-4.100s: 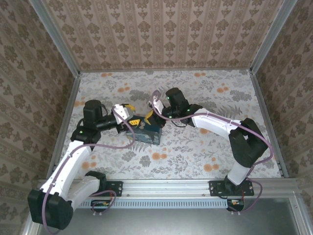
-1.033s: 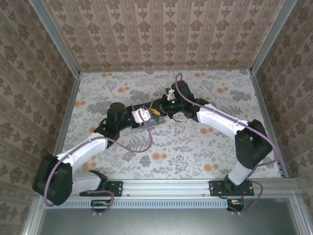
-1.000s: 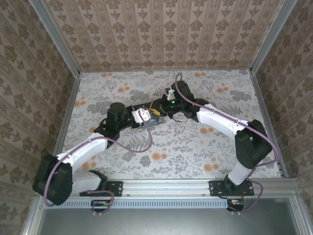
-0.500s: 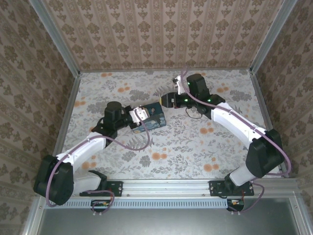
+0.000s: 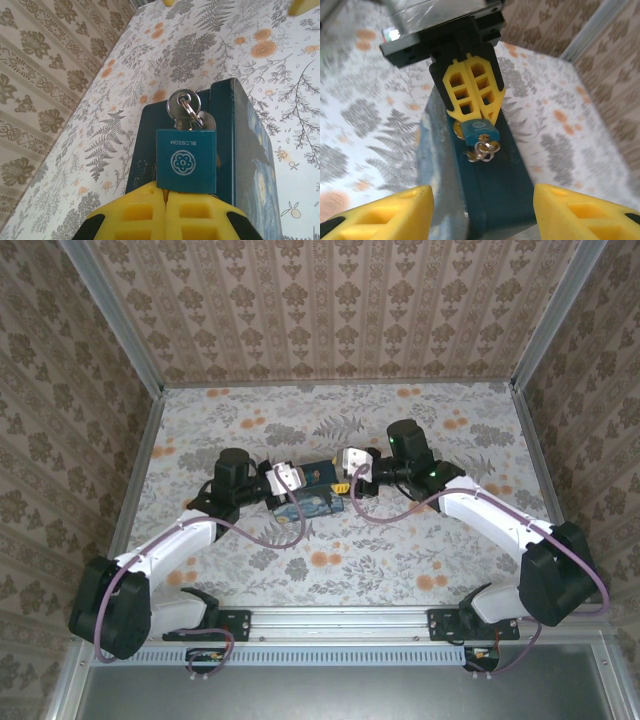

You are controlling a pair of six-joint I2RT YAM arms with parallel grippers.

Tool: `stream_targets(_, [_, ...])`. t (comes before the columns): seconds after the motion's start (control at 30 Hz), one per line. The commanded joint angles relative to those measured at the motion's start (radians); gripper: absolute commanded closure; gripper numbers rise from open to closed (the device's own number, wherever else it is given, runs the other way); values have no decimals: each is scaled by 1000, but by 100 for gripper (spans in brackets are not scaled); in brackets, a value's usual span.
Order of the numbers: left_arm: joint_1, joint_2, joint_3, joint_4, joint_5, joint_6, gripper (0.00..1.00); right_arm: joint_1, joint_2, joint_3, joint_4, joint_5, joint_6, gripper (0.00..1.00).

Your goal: Unlock a padlock with a key

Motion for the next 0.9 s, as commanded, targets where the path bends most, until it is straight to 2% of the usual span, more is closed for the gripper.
stream_targets(0.0, [13,-29,29,8,76,-18,100,7,-14,-17,65,-1,-348,44])
stream_targets(0.13, [19,-29,33,9,95,-23,100,20,-6,-10,53,43,-554,46])
stream_targets(0.37, [19,-27,40,3,138,-28,100,40,79,61,-14,62,-759,50])
stream_targets(0.67, [19,-29,48,-20,155,-20,100,91,123,62,46,116,-873,50])
stream_targets(0.87, [19,-26,53,-28,167,-22,100,109,123,31,138,119,-884,52])
